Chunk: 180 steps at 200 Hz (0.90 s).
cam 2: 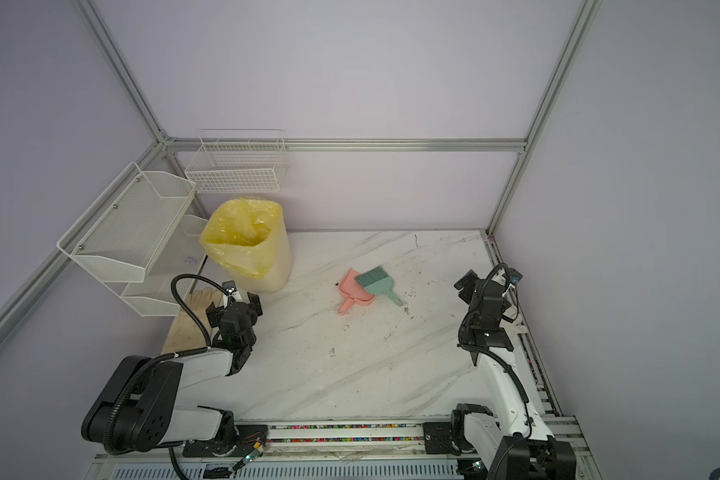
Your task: Sweep away the paper scraps from the table
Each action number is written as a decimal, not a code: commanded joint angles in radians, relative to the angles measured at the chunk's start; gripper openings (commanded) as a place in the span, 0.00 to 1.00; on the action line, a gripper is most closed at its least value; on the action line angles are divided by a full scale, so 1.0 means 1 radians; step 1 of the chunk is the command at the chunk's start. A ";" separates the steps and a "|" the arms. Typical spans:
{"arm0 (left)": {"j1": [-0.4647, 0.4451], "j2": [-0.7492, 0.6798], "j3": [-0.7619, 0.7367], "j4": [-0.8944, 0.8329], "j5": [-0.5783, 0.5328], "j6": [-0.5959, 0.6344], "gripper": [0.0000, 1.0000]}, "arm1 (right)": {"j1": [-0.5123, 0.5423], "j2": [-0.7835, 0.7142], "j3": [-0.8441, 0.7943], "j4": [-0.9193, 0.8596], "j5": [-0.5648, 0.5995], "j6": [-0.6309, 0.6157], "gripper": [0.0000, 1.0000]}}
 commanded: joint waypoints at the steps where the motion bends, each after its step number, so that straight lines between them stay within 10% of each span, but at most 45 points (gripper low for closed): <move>1: 0.028 0.022 -0.005 0.139 0.058 0.045 1.00 | -0.005 -0.039 -0.051 0.129 0.084 0.043 0.97; 180: 0.055 0.150 0.053 0.143 0.142 0.016 1.00 | 0.012 0.325 -0.200 0.765 0.268 -0.089 0.97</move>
